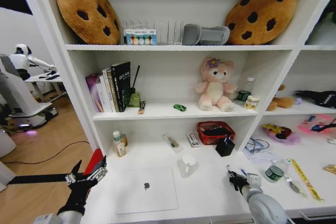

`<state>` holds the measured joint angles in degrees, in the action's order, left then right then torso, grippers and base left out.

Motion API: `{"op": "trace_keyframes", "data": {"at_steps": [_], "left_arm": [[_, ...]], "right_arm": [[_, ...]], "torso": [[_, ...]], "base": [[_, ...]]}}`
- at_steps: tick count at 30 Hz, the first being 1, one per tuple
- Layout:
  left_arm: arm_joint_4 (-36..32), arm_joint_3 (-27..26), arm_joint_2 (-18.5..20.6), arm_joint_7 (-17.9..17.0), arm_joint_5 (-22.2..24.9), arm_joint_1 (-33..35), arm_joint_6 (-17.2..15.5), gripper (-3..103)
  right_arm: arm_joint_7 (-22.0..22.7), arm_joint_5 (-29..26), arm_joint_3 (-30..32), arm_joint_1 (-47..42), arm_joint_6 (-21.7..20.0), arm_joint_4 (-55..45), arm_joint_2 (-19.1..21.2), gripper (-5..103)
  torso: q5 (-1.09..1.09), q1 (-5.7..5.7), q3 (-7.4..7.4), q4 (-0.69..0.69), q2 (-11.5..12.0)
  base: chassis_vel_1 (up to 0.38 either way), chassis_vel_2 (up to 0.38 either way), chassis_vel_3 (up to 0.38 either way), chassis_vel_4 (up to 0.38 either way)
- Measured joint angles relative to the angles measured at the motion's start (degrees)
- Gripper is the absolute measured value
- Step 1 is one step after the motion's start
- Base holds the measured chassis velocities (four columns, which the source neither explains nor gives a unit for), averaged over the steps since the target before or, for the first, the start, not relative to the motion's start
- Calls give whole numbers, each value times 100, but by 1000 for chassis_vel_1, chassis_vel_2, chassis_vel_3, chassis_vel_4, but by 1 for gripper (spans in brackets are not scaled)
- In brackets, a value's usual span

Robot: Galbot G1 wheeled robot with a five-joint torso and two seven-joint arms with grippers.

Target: Organize the objects on the table.

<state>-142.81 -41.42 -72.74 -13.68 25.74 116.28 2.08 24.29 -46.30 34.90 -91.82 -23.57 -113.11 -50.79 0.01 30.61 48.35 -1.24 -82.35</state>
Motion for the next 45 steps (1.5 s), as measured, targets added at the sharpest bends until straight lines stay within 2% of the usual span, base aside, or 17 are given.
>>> {"op": "trace_keyframes", "data": {"at_steps": [3, 4, 6, 7, 9, 10, 11, 13, 19, 22, 32, 45], "left_arm": [[5, 9, 0, 0, -2, 0, 1, 100], [5, 9, 0, 0, -2, 0, 1, 100], [6, 14, 0, 0, -3, -2, 2, 100], [6, 14, 0, 0, -3, -2, 2, 100], [6, 15, -9, 0, -1, 6, 3, 100], [6, 15, -9, 0, -1, 6, 3, 100], [6, 15, -16, 0, -2, 15, 7, 100], [6, 13, -16, 0, -2, 15, 8, 100], [26, 16, 11, -2, 2, 5, 9, 100], [43, 21, 12, -4, 1, 18, 19, 100], [60, 12, 2, -37, -22, 35, 13, 100], [81, -14, -50, -49, -33, 59, 0, 100]], "right_arm": [[-227, 710, 32, 77, 621, 2, -15, 11], [-227, 710, 32, 77, 621, 2, -15, 11], [-471, 1275, 42, 218, 1232, 79, -15, 11], [-471, 1275, 42, 218, 1232, 79, -15, 11], [-611, 1780, 7, 516, 1890, 232, -11, 11], [-611, 1780, 7, 516, 1890, 232, -11, 11], [-623, 1937, -59, 755, 2201, 357, -2, 11], [-617, 1993, -154, 1035, 2443, 501, 12, 11], [-602, 2093, -277, 1348, 2663, 813, -12, 11], [-606, 2167, -457, 1776, 2812, 1294, -71, 11], [-681, 2090, -871, 2912, 2855, 2315, -133, 11], [-821, 2176, -1363, 3463, 3126, 3215, -307, 11]], "torso": [[-1, 0, 0, 0, 0], [-1, 0, 0, 0, 0], [-1, 0, 0, 0, 0], [-1, 0, 0, 0, 0], [-1, 0, 0, 0, 0], [-1, 0, 0, 0, 0], [-1, 0, 0, 1, 0], [-1, 0, 0, 3, 0], [0, 0, 0, -1, 0], [1, 0, 1, -1, 0], [-1, 0, 1, 2, 0], [-1, -1, 0, 0, 1]], "base": [[0, 0, 0, 0], [0, 0, 0, 0], [0, 0, 0, 0], [0, 0, 0, 0], [0, 0, 0, 0], [0, 0, 0, 0], [0, 0, 0, 0], [0, 0, 0, 0], [0, 0, 0, 0], [0, 0, 0, 0], [0, 0, 0, 0], [0, 0, 0, 0]]}}
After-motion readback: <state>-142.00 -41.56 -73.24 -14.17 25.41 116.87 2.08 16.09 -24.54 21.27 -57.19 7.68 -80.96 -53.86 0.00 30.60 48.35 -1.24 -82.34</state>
